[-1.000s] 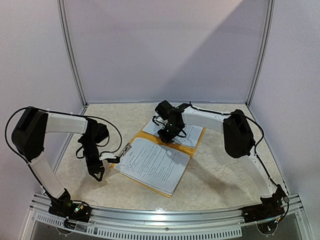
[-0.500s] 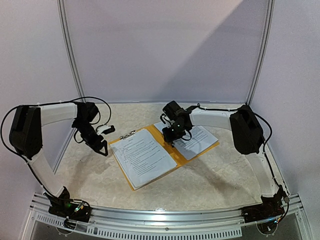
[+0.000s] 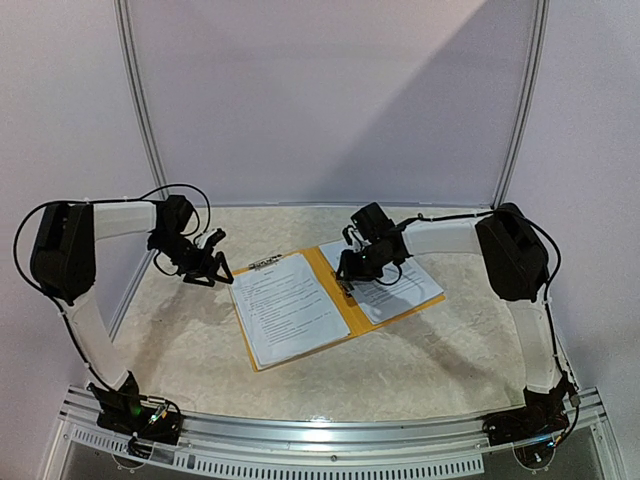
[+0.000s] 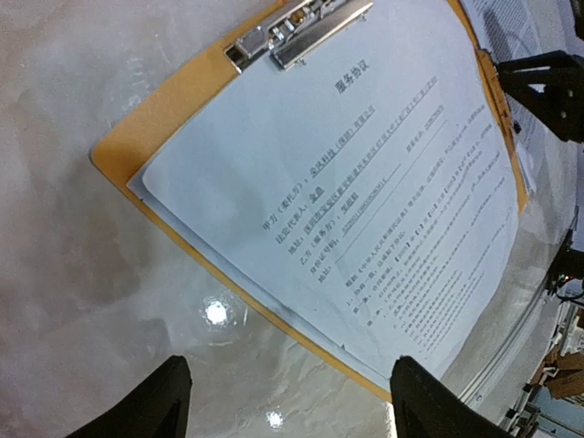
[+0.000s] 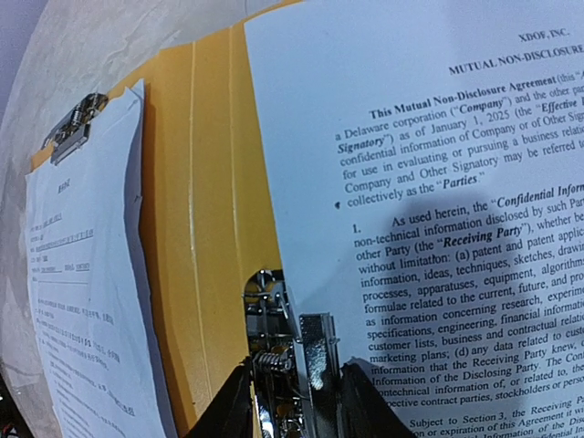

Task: Put the files into the folder
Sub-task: Rotate the folder with files at the center of the board.

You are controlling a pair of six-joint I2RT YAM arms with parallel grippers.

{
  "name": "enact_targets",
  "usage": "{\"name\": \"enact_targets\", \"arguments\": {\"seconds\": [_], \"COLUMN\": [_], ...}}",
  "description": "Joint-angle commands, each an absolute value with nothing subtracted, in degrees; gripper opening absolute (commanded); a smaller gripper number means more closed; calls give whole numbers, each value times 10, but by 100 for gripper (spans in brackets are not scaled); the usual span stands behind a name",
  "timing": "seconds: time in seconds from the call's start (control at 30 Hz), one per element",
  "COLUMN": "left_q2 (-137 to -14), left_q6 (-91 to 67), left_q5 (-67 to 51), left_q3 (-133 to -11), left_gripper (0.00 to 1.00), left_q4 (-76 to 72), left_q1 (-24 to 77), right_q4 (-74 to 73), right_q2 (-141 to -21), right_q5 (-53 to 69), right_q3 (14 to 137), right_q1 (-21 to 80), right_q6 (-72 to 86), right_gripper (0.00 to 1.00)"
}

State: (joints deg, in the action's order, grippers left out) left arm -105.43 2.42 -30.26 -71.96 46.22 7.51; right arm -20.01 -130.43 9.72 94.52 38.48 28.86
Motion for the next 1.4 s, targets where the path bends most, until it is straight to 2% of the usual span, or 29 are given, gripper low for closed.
{"name": "enact_targets", "arguments": {"seconds": [0.0,0.2,0.37,0.73,1.03,1.23,1.37], "left_q2": [-1072,-1077,-1076,-1079,-1071,-1072,-1075], "left_q6": [-23,-6,0,0,16,16,16], "left_q5": [-329,-324,-319,-324,-319,-322,-324], "left_q3": [-725,-713,-712,-695,-696,-695,-693], "left_gripper": [77,78,77,75,74,74,74], "left_q4": [427,424,436,441,441,440,441], "left_q1": [81,91,92,92,93,92,93], "right_q4": [-265,-268,-274,-382,-483,-509,-525], "right_q2": [-1340,-1340,-1326,-1238,-1341,-1396,-1416], "right_q5": [107,134,130,-33,-121,-129,-146], "right_q3": [896,928,940,993,1110,1152,1162], "right_q1": [371,375,379,402,460,466,466], "right_q6": [319,310,307,255,194,172,173], "right_gripper": [37,43,42,47,51,48,41]}}
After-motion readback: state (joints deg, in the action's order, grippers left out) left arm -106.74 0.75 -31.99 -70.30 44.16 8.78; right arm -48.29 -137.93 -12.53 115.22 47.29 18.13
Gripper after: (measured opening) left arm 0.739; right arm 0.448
